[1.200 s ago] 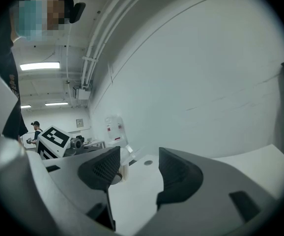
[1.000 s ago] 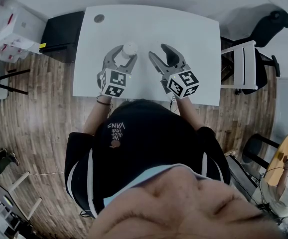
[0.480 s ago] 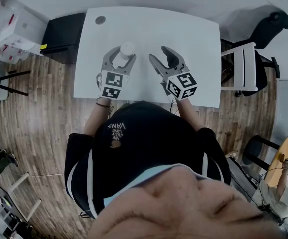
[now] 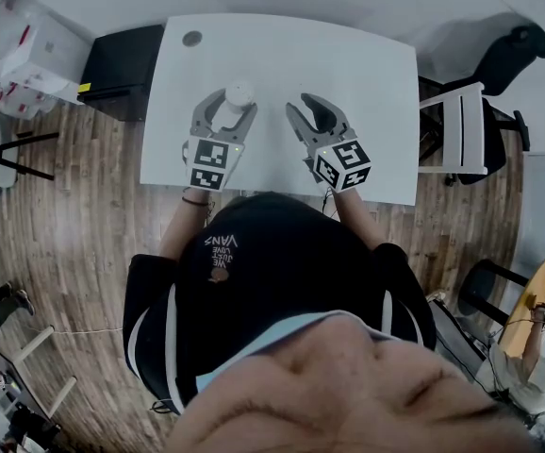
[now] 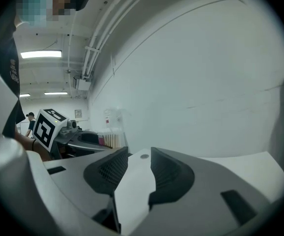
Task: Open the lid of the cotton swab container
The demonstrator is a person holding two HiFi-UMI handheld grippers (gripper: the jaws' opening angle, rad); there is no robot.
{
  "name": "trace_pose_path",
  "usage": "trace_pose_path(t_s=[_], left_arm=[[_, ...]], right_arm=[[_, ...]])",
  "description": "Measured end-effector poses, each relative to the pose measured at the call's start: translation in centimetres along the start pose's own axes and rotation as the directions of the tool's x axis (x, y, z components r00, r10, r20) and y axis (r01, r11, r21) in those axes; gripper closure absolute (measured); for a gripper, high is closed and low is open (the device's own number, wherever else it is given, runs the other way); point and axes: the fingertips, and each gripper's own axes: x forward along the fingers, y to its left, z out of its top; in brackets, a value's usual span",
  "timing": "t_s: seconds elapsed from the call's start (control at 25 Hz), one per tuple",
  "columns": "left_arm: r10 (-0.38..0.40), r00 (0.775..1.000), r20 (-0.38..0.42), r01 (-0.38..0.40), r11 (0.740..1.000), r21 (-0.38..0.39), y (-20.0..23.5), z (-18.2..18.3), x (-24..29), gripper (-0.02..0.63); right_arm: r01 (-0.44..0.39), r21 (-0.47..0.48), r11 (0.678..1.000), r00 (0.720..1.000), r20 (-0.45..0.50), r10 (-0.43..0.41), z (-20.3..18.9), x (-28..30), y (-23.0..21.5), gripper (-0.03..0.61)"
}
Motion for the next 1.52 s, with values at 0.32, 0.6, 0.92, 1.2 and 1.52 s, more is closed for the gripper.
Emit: trace_pose_path(t_s=[0.32,0.6,0.92,1.2,1.52], left_arm=[[0.007,1.0,0.023,-0.006,1.0,-0.017,0.05,0.46,-0.37,0.365],[0.01,0.999,0.034,-0.01,1.0,-0.022,0.07,0.68,-0.7,0.365],[0.013,0.999,0.039,-0.012,0.999,-0.031,0.29,0.73,-0.85,0.365],[0.014,0.999,0.04,-0.012,0.999,-0.036,0.21,0.75,-0.8,0.365],[0.01,0.999,0.036,-0.009,0.999,-0.038,0.11,0.65,-0.61,0.365]], right_arm=[[-0.019,-0.003,1.0,1.0,0.0,0.019,-0.32,0.0,0.35,0.515],[-0.025,-0.006,1.0,1.0,0.001,0.025,-0.39,0.05,0.65,0.546],[-0.021,-0.013,1.0,1.0,-0.004,0.021,-0.35,0.39,0.63,0.563],[-0.017,-0.02,1.0,1.0,-0.009,0.017,-0.26,0.45,0.49,0.565],[-0.014,-0.018,1.0,1.0,-0.016,0.014,-0.4,0.58,0.34,0.565]])
